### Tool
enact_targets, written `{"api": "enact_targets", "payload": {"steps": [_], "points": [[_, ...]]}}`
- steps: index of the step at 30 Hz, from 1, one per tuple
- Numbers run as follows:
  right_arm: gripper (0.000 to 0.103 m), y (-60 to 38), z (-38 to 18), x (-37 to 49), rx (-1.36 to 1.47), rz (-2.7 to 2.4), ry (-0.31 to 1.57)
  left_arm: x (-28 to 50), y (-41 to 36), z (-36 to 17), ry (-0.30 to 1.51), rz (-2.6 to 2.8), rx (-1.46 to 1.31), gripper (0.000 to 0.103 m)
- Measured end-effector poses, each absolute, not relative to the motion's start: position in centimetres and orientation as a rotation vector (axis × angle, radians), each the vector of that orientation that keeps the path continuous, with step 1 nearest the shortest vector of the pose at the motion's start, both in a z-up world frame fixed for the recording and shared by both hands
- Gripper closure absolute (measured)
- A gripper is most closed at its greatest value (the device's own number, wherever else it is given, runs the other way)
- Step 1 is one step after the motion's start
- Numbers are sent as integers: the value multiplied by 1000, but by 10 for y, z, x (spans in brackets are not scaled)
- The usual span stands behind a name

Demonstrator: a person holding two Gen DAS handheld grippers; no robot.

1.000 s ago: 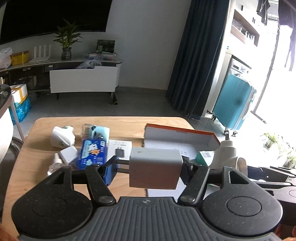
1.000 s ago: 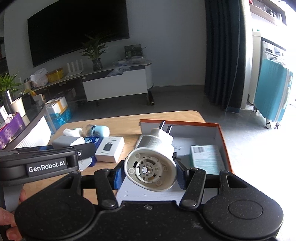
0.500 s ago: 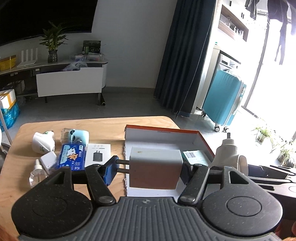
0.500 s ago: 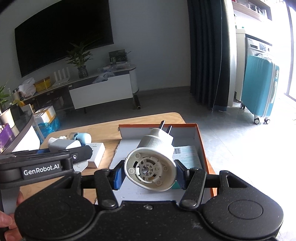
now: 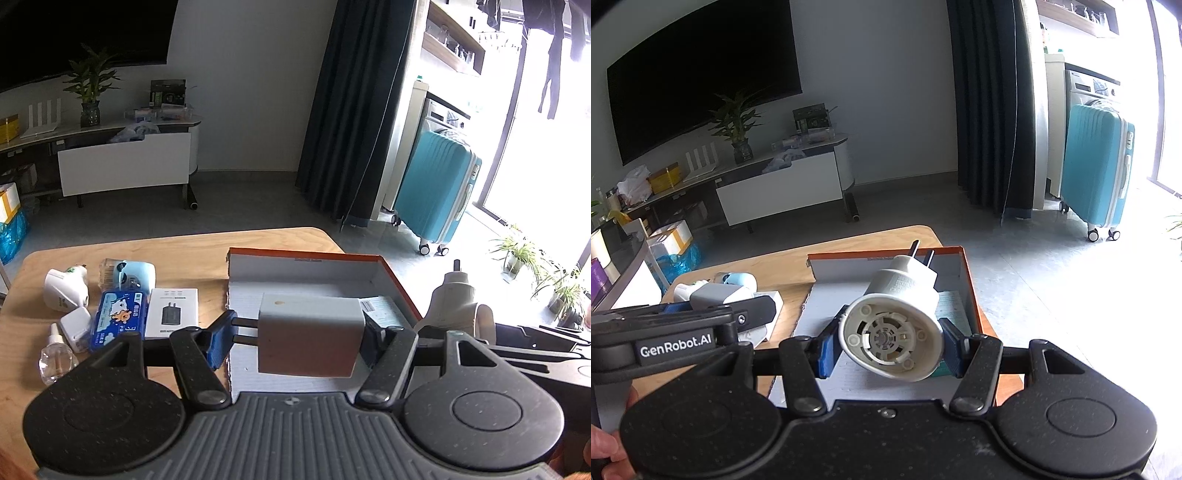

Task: Organize rigid objects
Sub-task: 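Carry the white square adapter and round white plug with both tools over the tray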

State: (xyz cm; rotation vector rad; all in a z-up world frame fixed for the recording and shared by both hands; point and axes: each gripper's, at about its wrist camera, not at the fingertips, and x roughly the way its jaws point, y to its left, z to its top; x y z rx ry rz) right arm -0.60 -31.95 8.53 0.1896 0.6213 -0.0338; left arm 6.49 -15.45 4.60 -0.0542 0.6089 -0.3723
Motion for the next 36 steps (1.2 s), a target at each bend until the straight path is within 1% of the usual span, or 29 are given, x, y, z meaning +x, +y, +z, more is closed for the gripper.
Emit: {"api": "enact_targets", "payload": {"steps": [36], "points": [[36, -328, 90, 8, 182, -51, 590, 74, -171, 45, 615, -382, -48, 36]]}}
